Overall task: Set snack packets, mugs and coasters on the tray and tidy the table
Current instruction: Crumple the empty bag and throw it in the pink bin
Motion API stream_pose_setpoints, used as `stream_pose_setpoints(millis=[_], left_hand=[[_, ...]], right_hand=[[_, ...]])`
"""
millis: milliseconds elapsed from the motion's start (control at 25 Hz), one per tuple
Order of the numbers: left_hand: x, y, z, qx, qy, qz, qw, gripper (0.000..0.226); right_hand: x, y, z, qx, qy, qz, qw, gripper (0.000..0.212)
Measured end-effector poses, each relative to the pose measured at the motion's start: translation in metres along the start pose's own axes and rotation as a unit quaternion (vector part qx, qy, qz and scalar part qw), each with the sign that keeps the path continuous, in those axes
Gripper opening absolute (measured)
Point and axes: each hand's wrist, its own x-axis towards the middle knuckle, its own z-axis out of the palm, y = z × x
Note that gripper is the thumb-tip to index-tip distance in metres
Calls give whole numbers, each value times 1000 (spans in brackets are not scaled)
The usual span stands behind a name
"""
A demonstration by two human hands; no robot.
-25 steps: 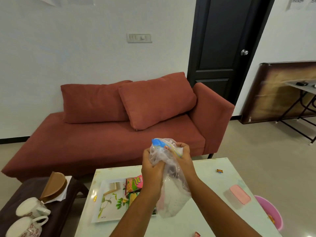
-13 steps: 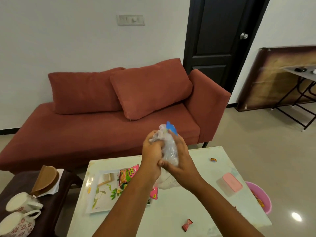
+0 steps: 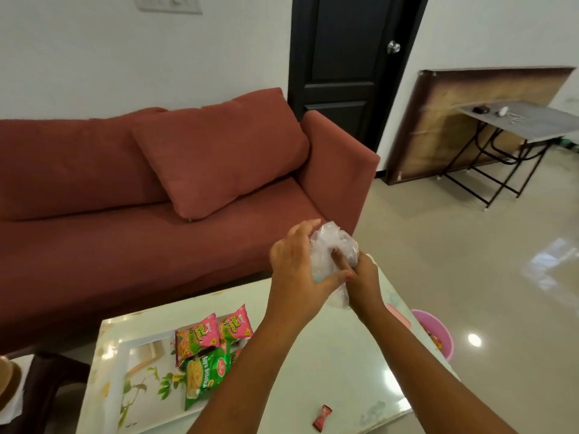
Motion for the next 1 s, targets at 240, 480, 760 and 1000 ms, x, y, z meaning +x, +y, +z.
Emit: stream_pose_setpoints(millis=[240,480,760,1000], left_hand=[[0,0,76,-210,-173,-67,960,95],[9,-1,138,-233,-157,-144,949,51],[46,21,238,-175,-157,-268,934,2],[73,41,362,-218,-218,-417,855,20]], right_hand=[[10,10,-48,67,2,127,990,28],[13,33,-106,73,-27,188,979,4],[42,92,-191,-104,-9,72,992,57],[82,143,-283,-103,-122,160,974,64]])
